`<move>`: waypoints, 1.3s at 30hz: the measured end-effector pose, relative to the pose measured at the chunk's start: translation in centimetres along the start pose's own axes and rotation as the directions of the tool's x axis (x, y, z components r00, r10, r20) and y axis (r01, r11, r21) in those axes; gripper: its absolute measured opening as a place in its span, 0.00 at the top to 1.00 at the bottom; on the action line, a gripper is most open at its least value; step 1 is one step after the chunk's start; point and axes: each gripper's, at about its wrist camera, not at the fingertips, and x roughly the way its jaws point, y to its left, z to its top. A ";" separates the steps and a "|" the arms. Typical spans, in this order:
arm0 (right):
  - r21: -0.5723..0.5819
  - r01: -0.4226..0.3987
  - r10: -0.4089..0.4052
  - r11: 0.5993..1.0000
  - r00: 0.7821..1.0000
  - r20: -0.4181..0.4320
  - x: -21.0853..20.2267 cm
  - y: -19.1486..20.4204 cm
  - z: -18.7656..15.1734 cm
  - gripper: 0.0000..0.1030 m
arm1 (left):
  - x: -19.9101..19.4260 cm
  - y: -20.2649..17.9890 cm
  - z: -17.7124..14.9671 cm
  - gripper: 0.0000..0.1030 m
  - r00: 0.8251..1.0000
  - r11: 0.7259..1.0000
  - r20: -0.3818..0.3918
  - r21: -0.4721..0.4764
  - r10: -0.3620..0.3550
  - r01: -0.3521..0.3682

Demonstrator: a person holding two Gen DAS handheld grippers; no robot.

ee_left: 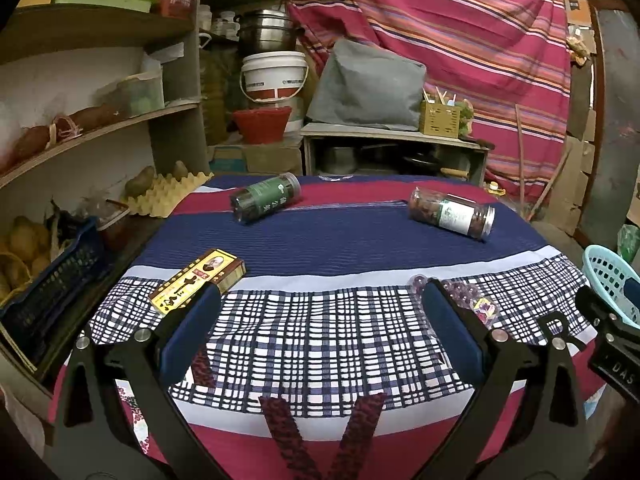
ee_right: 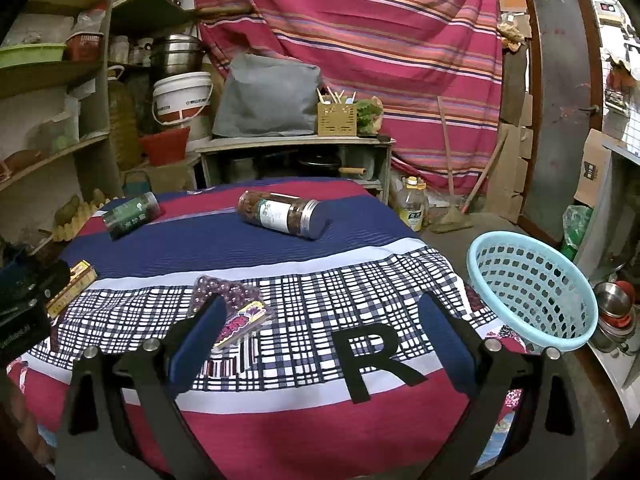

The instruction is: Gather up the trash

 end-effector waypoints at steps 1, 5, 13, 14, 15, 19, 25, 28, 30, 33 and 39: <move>0.000 0.002 -0.002 1.000 1.000 0.003 -0.1 0.0 0.0 0.08 | 0.0 0.0 0.0 0.05 1.000 1.000 0.000 0.001 0.000 0.000; -0.010 0.011 -0.011 1.000 1.000 0.012 -0.3 0.2 0.0 0.08 | 0.0 -0.1 0.0 0.05 1.000 1.000 -0.003 -0.002 -0.001 0.001; -0.019 0.022 -0.021 1.000 1.000 0.022 -0.4 0.3 0.2 0.08 | 0.0 -0.2 -0.2 0.05 1.000 1.000 -0.004 -0.003 -0.005 0.005; -0.017 0.023 -0.022 1.000 0.999 0.023 -0.5 0.3 0.2 0.08 | 0.1 -0.2 -0.2 0.05 1.000 1.000 -0.005 -0.003 -0.005 0.005; -0.017 0.023 -0.023 1.000 0.999 0.023 -0.5 0.2 0.2 0.08 | 0.1 -0.2 -0.2 0.05 1.000 1.000 -0.006 -0.005 -0.006 0.006; -0.012 0.026 -0.025 1.000 0.999 0.024 -0.4 0.1 0.3 0.08 | 0.0 -0.2 -0.2 0.05 1.000 1.000 -0.006 -0.005 -0.006 0.006; -0.017 0.027 -0.027 0.999 0.999 0.028 -0.4 0.2 0.3 0.08 | 0.1 -0.2 -0.2 0.05 1.000 1.000 -0.006 -0.007 -0.007 0.007; -0.016 0.026 -0.025 1.000 0.999 0.025 -0.4 0.2 0.4 0.08 | 0.1 -0.2 -0.2 0.05 1.000 1.000 -0.007 -0.007 -0.008 0.008; -0.015 0.025 -0.024 1.000 0.999 0.026 -0.5 0.2 0.3 0.08 | 0.1 -0.3 -0.2 0.05 1.000 1.000 -0.006 -0.005 -0.006 0.006; -0.018 0.026 -0.025 1.000 0.999 0.026 -0.5 0.2 0.3 0.08 | 0.1 -0.2 -0.2 0.05 1.000 1.000 -0.007 -0.006 -0.006 0.006; -0.017 0.024 -0.023 1.000 0.999 0.033 -0.6 0.3 0.4 0.08 | 0.1 -0.3 -0.2 0.05 1.000 1.000 -0.006 -0.007 -0.005 0.005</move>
